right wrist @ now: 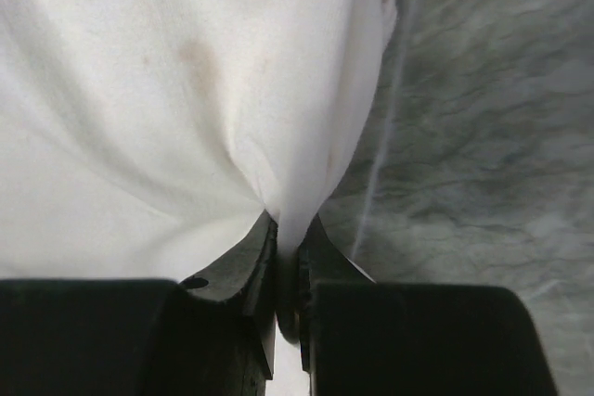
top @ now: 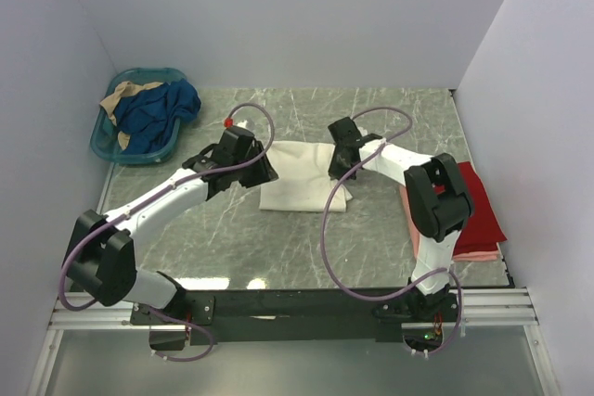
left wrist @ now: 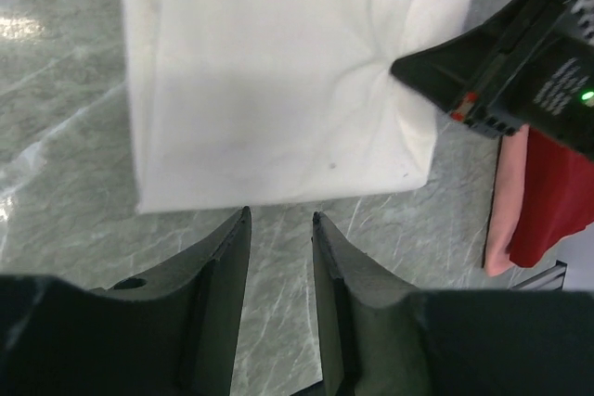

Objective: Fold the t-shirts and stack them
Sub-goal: Neatly place the folded tshirt to the corner

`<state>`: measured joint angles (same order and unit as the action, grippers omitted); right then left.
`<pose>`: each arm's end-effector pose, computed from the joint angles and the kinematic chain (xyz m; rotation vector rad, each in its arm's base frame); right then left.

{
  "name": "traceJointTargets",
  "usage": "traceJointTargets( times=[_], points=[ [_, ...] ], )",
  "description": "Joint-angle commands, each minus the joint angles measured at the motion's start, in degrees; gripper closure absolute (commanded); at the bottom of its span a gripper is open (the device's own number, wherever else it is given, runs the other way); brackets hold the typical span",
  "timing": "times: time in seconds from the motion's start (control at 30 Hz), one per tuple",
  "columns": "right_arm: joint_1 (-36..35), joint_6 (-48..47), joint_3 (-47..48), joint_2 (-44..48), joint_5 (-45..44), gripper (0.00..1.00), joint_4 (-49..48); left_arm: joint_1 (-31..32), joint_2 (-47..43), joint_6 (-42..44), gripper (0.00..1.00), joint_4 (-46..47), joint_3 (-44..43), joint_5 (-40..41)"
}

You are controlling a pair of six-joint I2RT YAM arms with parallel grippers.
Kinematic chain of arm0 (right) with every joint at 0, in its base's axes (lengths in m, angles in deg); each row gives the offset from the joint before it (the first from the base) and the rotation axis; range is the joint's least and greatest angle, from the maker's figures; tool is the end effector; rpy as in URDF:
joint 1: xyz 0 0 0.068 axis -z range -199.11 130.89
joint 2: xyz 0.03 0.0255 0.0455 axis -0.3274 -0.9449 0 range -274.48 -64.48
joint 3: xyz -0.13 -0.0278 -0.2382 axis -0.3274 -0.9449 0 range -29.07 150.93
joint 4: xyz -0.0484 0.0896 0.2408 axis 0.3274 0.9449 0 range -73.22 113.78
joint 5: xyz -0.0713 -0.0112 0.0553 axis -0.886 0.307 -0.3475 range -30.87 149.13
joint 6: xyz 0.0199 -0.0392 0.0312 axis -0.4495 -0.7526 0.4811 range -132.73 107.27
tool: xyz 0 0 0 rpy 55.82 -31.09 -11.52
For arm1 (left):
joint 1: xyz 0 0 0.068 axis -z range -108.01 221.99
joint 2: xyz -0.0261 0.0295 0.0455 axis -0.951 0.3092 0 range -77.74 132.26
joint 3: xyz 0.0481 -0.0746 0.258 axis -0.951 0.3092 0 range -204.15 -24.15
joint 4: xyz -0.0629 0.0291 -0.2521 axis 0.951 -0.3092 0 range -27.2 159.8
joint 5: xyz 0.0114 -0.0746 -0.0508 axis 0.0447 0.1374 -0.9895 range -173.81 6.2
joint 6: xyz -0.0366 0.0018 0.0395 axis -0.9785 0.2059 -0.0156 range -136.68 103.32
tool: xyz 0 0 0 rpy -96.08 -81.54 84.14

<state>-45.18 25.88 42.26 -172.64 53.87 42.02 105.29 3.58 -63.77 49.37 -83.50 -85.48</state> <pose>0.3478 0.1665 0.1688 0.3221 2.6512 0.2517 0.2592 -0.1714 0.2646 -0.2761 2.4133 -0.7187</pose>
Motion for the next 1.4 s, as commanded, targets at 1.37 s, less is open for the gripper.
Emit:
traceJointTargets(
  times=[1.37],
  points=[
    [29.31,28.45,37.57,2.86,-26.56,1.00,52.28,-0.87,-1.08,3.94,0.62,-2.87,-4.10,-5.18]
  ],
)
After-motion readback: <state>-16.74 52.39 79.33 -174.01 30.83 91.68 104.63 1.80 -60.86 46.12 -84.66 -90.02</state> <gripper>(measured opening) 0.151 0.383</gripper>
